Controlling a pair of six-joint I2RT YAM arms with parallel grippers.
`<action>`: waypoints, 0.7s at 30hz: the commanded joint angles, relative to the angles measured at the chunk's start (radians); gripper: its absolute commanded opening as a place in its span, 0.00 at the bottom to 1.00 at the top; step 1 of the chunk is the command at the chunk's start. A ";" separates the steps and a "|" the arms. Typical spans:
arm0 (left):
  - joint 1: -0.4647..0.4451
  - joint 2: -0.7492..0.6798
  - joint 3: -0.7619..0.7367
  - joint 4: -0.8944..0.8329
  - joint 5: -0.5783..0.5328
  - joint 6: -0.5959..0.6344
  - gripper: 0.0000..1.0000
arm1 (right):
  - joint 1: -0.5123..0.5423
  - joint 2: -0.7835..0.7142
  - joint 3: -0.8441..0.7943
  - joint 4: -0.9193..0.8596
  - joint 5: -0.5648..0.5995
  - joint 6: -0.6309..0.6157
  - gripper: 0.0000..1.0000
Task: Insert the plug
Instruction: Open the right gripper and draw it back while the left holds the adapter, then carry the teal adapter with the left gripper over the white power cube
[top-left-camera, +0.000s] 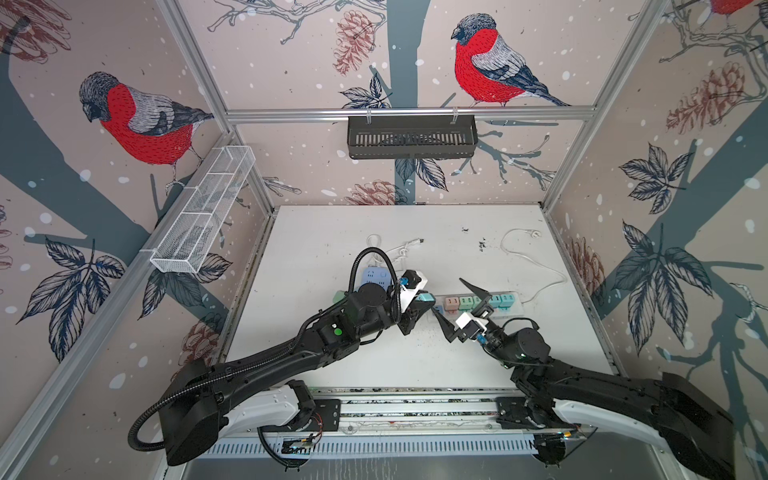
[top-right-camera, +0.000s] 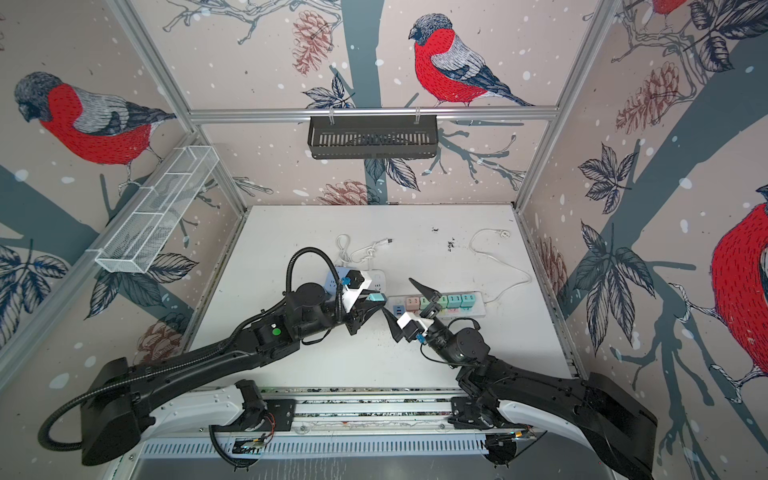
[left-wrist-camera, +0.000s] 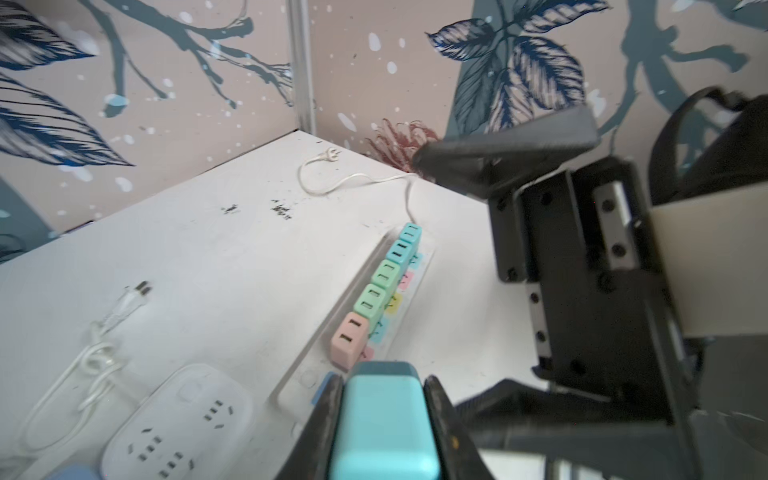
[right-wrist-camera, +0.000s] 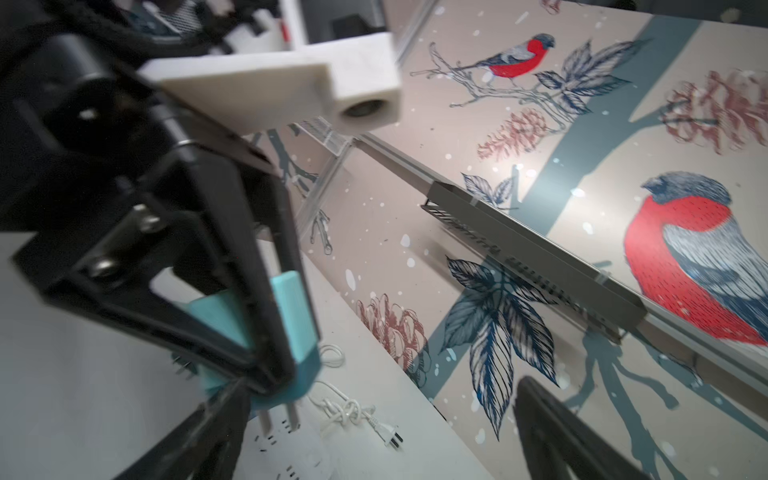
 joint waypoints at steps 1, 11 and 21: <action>0.001 -0.011 -0.022 -0.024 -0.143 0.095 0.00 | -0.038 -0.013 -0.007 0.126 0.145 0.195 1.00; 0.014 0.053 -0.044 -0.031 -0.343 0.255 0.00 | -0.240 -0.174 0.077 -0.180 0.202 0.682 1.00; 0.215 0.199 0.117 -0.137 -0.146 0.354 0.00 | -0.425 -0.176 0.235 -0.513 0.006 0.907 1.00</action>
